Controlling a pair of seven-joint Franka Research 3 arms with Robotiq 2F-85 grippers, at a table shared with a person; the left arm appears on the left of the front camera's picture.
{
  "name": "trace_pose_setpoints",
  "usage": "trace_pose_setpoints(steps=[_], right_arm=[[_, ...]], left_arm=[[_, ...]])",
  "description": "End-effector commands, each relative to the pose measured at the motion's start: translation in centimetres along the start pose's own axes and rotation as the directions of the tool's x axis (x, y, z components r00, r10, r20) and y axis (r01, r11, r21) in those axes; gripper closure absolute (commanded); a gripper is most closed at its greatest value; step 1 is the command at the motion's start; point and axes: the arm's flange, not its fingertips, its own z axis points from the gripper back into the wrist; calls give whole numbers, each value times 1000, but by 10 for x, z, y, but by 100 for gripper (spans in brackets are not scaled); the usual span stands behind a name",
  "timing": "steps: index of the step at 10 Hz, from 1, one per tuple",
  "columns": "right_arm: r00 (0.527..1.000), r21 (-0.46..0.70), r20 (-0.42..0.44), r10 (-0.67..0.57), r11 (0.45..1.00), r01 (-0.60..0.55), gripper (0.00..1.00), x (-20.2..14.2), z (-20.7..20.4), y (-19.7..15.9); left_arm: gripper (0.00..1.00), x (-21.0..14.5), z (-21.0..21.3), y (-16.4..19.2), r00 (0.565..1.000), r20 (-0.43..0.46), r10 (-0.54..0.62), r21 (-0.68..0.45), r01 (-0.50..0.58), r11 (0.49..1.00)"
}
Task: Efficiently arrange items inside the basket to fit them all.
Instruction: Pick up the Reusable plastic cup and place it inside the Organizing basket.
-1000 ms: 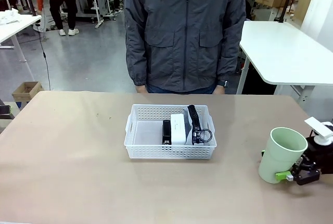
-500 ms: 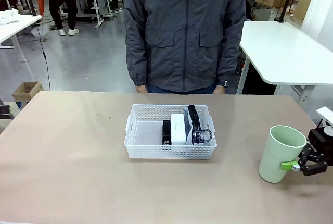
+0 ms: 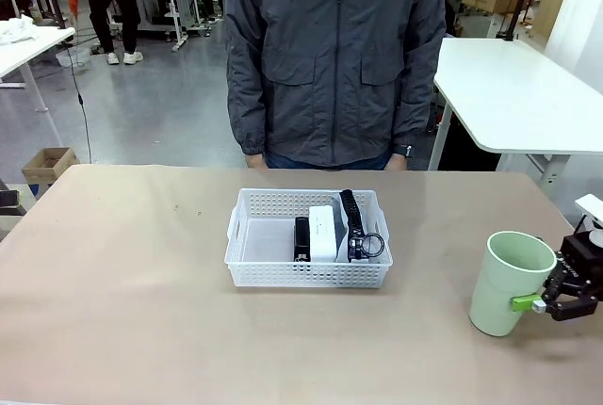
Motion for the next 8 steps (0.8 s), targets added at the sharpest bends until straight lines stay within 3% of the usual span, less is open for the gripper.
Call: trace_pose_setpoints(steps=[1, 2, 3, 4, 5, 6, 7, 8], right_arm=[[981, -54, -135, -139, 990, 133, 100, 41, -20, 77], [954, -108, -207, -217, 974, 198, 100, 74, -10, 84], [916, -177, -288, -279, 956, 235, 72, 112, -4, 93], [877, -272, -353, -327, 932, 238, 72, 151, -3, 103], [839, -427, -357, -411, 871, 244, 100, 176, -3, 106], [787, -535, -346, -511, 796, 282, 72, 189, -6, 106], [735, -646, -308, -604, 700, 305, 100, 198, -10, 103], [696, -710, -268, -667, 625, 326, 100, 203, -14, 98]], left_arm=[[0, 2, -5, -4, 1000, 23, 5, 1, -5, 1000], [0, 2, -5, -4, 1000, 23, 5, 1, -5, 1000], [0, 2, -5, -4, 1000, 23, 5, 1, -5, 1000], [0, 2, -5, -4, 1000, 23, 5, 1, -5, 1000], [0, 2, -5, -4, 1000, 23, 5, 1, -5, 1000], [0, 2, -5, -4, 1000, 23, 5, 1, -5, 1000], [0, 2, -5, -4, 1000, 23, 5, 1, -5, 1000], [0, 2, -5, -4, 1000, 23, 5, 1, -5, 1000]])
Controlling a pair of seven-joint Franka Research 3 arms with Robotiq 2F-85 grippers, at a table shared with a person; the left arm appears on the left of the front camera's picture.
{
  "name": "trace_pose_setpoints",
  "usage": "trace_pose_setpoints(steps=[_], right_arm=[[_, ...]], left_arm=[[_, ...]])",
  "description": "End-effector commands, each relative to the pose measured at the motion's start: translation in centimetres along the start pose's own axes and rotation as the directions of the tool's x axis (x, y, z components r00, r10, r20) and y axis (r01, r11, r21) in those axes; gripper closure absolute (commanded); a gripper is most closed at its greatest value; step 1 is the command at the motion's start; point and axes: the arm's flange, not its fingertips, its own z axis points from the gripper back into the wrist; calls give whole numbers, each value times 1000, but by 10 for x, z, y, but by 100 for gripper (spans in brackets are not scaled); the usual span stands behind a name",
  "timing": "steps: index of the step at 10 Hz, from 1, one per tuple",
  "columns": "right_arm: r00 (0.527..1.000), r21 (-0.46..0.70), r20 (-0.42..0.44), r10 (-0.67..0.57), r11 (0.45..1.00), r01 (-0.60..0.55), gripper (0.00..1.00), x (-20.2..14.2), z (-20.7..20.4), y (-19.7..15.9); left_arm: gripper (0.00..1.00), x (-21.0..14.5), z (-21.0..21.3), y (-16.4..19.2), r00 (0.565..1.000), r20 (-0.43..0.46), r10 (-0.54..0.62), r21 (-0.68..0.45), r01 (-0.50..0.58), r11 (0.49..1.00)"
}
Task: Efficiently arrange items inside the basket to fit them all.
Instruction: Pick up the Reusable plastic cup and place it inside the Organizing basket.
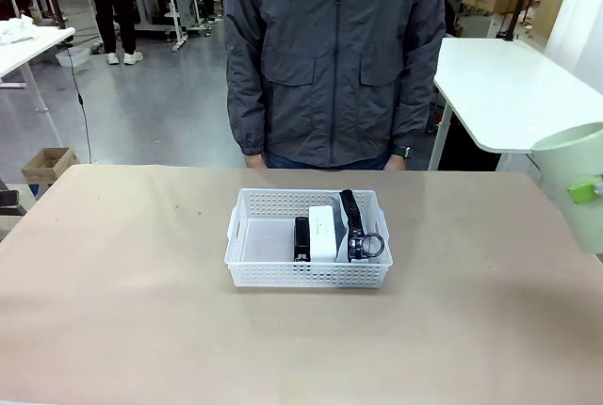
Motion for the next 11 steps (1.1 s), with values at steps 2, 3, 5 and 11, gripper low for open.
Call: trace_pose_setpoints(steps=[2, 3, 5, 11], right_arm=[[958, -125, -50, -283, 953, 275, 72, -36, -53, 44], [971, -146, 9, -240, 960, 238, 72, -39, -52, 42], [978, -104, -82, -191, 978, 182, 72, 14, -14, 13], [957, -151, -118, -263, 958, 245, 13, 62, -31, 31]], left_arm=[[0, 2, -4, -4, 1000, 23, 6, 1, -6, 1000], [0, 2, -4, -4, 1000, 23, 6, 1, -6, 1000], [0, 2, -4, -4, 1000, 23, 6, 1, -6, 1000], [0, 2, -4, -4, 1000, 23, 6, 1, -6, 1000]])
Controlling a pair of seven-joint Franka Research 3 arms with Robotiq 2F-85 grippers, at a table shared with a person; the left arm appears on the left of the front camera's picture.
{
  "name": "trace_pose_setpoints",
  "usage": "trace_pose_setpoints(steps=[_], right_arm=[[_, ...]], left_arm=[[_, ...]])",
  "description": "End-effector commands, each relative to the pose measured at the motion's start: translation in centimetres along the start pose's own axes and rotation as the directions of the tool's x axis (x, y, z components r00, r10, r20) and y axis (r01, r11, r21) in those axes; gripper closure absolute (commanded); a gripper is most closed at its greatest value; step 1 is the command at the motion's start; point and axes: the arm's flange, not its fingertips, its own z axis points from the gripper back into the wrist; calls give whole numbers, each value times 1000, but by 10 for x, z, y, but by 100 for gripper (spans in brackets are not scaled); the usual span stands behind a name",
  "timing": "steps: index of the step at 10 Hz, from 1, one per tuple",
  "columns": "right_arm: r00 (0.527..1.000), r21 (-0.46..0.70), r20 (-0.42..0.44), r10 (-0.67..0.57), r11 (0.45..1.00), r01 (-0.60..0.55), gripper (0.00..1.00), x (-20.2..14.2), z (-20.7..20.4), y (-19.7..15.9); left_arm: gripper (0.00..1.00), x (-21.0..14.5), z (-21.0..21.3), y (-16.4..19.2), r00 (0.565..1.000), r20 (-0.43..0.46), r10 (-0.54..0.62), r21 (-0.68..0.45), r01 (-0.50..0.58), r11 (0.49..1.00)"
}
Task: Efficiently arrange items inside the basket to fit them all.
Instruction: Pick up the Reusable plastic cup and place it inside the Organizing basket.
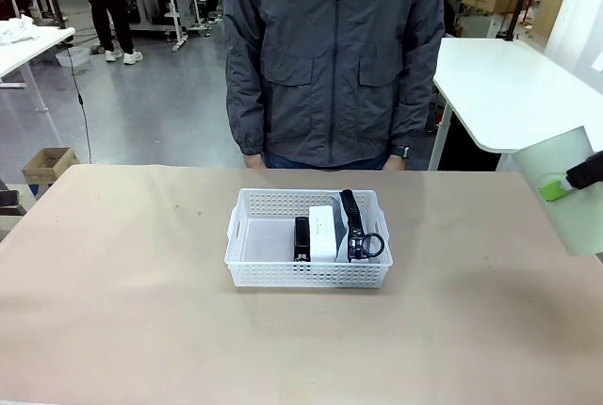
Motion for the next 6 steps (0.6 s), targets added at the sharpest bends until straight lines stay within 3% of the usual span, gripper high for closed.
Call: trace_pose_setpoints(steps=[1, 3, 5, 6], right_arm=[[996, -68, -32, -85, 994, 83, 13, 64, -1, 46], [972, -106, -50, -229, 969, 223, 13, 124, -21, 89], [909, -157, -87, -409, 906, 392, 13, 179, -61, 133], [888, -179, -135, -439, 892, 414, 13, 205, -86, 154]], left_arm=[[0, 2, -5, -4, 1000, 24, 6, 1, -6, 1000], [0, 2, -5, -4, 1000, 24, 6, 1, -6, 1000], [0, 2, -5, -4, 1000, 24, 6, 1, -6, 1000], [0, 2, -5, -4, 1000, 24, 6, 1, -6, 1000]])
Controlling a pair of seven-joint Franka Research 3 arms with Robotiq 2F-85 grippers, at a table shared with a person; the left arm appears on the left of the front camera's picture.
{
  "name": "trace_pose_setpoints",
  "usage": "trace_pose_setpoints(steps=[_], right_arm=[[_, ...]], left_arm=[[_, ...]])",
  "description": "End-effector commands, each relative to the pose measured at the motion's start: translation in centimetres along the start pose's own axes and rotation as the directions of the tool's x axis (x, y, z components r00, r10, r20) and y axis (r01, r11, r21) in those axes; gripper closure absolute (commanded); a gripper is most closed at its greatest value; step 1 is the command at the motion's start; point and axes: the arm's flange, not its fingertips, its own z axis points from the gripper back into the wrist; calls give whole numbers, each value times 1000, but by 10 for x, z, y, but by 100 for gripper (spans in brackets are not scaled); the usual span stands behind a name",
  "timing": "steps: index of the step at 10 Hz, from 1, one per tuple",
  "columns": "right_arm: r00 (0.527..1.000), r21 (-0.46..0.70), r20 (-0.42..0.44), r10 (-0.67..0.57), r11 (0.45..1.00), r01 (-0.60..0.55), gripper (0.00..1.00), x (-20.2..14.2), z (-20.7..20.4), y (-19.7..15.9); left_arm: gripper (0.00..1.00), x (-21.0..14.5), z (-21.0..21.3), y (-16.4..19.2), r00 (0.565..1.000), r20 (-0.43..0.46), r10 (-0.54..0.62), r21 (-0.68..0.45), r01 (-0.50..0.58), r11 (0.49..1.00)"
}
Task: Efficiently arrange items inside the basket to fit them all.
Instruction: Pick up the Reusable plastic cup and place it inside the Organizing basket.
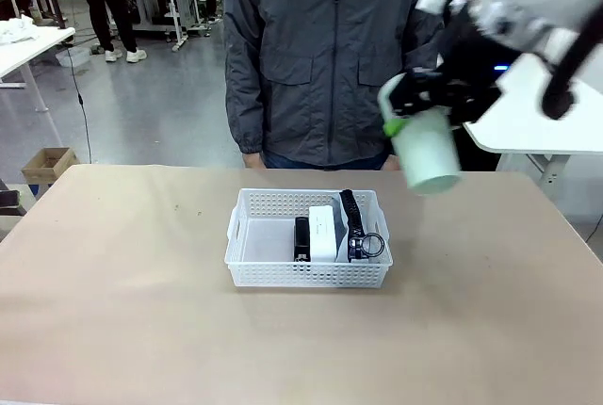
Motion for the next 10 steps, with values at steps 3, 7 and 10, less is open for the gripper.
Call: trace_pose_setpoints(steps=[3, 7, 10], right_arm=[[954, -117, -209, -217, 974, 196, 13, 90, -82, 101], [917, -180, -320, -239, 965, 189, 13, 105, -163, 159], [929, -142, -256, -266, 961, 236, 13, 86, -157, 127]], left_arm=[[0, 2, -4, -4, 1000, 24, 5, 1, -5, 1000], [0, 2, -4, -4, 1000, 24, 5, 1, -5, 1000], [0, 2, -4, -4, 1000, 24, 5, 1, -5, 1000]])
